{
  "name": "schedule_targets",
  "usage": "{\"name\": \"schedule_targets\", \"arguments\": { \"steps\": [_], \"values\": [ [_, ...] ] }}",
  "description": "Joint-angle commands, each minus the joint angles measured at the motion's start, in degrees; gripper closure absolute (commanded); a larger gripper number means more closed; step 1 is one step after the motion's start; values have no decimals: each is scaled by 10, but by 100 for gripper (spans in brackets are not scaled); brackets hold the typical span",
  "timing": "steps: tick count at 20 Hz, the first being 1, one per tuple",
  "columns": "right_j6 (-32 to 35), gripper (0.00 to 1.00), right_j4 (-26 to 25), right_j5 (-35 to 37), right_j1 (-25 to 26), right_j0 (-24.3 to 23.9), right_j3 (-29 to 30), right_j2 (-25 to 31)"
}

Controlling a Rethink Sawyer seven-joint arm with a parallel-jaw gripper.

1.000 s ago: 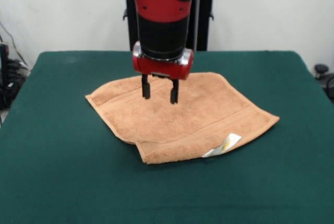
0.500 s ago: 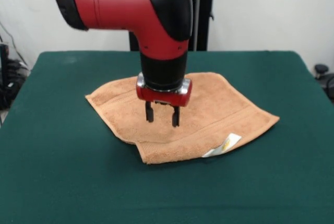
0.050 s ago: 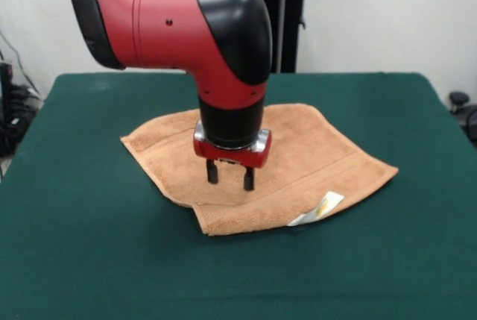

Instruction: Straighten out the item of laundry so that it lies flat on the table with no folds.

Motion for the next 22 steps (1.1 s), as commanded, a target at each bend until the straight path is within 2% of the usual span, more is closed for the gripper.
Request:
{"name": "schedule_targets", "arguments": {
  "steps": [1,13,22],
  "values": [
    [-67,0,-34,-33,103,-8,-115,40],
    [-137,0,-68,40,112,-45,-170,75],
    [-150,0,-85,70,99,-55,-178,86]
  ]
}}
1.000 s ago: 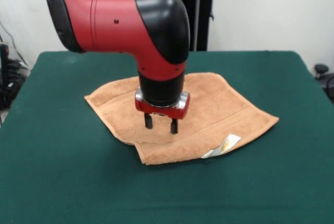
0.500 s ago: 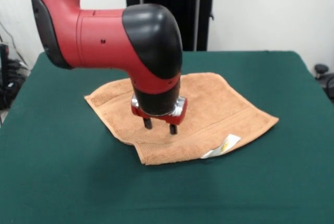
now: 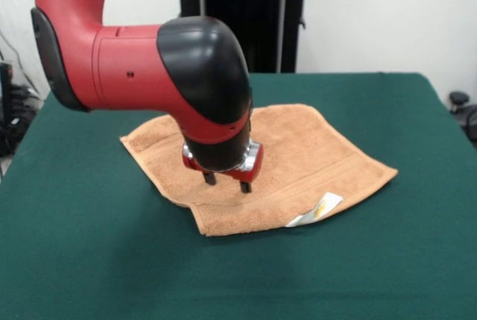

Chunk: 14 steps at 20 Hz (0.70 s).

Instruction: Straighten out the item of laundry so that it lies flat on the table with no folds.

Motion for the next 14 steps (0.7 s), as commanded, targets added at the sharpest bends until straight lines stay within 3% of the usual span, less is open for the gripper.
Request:
{"name": "schedule_targets", "arguments": {
  "steps": [1,9,14],
  "values": [
    [-145,0,-83,-111,32,-19,-57,28],
    [-113,0,-59,-20,-83,-8,28,10],
    [-108,0,-64,34,-129,0,35,8]
  ]
}}
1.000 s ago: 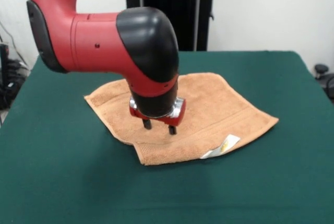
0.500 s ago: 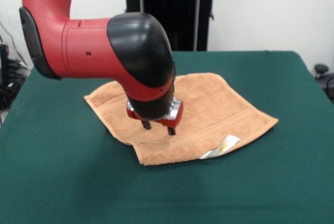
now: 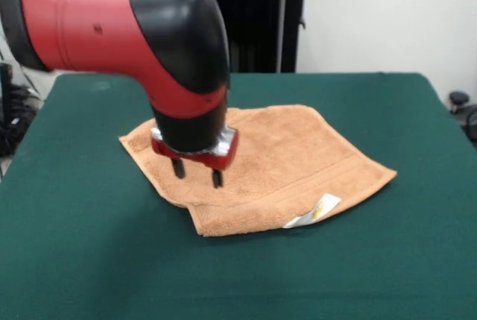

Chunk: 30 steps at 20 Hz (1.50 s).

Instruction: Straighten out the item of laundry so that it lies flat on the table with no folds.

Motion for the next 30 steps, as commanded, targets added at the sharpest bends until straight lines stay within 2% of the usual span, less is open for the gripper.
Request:
{"name": "schedule_targets", "arguments": {
  "steps": [1,5,8,13,17,30],
  "values": [
    [-110,0,-28,41,-78,13,32,3],
    [-109,0,-31,62,-86,12,30,9],
    [-97,0,-31,49,-81,12,38,12],
    [-25,0,-20,-7,-93,29,91,6],
    [22,0,-3,-8,-125,49,129,-1],
    [95,0,89,-52,-205,77,281,-2]
  ]
}}
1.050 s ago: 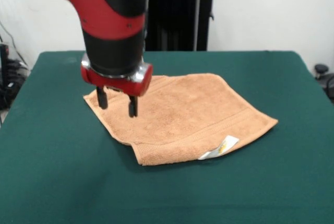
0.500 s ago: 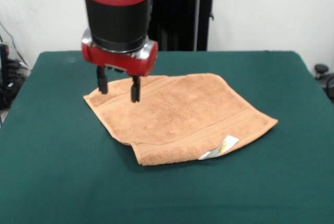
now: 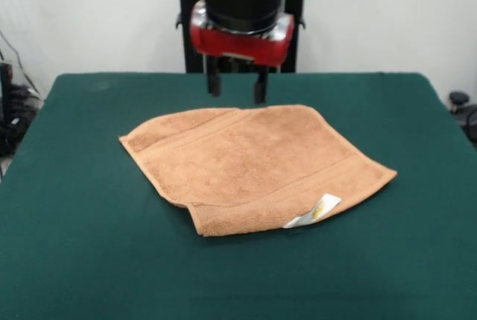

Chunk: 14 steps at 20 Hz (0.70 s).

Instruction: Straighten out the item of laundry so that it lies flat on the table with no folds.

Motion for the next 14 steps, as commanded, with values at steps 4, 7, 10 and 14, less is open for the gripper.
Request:
{"name": "schedule_targets", "arguments": {
  "steps": [4,7,10,14],
  "values": [
    [103,0,45,-115,-18,41,182,-6],
    [100,0,33,-176,17,34,185,-11],
    [77,0,27,-187,35,24,170,-14],
    [55,0,17,-194,54,11,150,-22]
  ]
}}
